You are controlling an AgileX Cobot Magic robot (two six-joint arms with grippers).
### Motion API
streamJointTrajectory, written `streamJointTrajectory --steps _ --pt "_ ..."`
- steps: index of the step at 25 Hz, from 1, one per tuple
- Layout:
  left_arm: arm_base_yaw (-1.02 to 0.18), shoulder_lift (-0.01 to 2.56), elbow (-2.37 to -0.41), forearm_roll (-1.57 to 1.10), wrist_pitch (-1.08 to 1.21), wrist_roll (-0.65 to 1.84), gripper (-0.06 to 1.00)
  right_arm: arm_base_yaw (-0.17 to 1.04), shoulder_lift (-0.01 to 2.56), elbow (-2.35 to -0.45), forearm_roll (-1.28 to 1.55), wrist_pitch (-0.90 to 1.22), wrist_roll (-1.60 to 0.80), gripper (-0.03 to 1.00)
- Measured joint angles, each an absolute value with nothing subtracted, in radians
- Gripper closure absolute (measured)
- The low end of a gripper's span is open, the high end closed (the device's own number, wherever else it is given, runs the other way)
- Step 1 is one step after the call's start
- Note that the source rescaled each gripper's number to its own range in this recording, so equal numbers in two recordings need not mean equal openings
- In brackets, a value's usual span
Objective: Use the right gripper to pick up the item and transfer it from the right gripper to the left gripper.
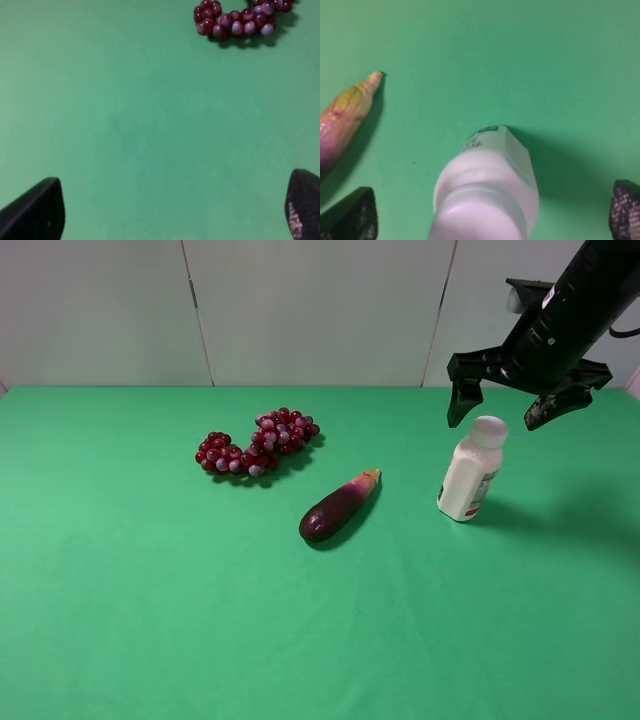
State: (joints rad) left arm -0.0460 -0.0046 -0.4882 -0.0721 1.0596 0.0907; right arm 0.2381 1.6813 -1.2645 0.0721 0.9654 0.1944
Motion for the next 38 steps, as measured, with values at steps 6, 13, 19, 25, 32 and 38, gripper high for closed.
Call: streamJointTrajectory --steps 6,13,19,25,32,38 --pt "-0.046 -0.005 -0.488 -0.072 1.06 0.091 0.21 0.238 1.727 -1.264 0.071 0.978 0.194 -0.03" --pt "-0.046 -0.005 -0.488 -0.072 1.06 0.091 0.21 0.243 1.782 -1.264 0.053 0.978 0.194 -0.03" --pt "-0.046 -0.005 -0.488 -0.072 1.06 0.091 0.21 0.243 1.809 -1.264 0.015 0.976 0.194 -0.03" --pt "-0.046 -0.005 -0.488 -0.072 1.06 0.091 0.21 0.243 1.845 -1.264 0.014 0.962 0.194 -0.03" --pt "-0.046 -0.005 -0.488 -0.072 1.06 0.091 0.21 0.243 1.845 -1.264 0.038 0.948 0.194 -0.03" --pt "-0.046 -0.005 -0.488 -0.072 1.06 0.091 0.21 0.244 1.845 -1.264 0.064 0.956 0.194 0.86"
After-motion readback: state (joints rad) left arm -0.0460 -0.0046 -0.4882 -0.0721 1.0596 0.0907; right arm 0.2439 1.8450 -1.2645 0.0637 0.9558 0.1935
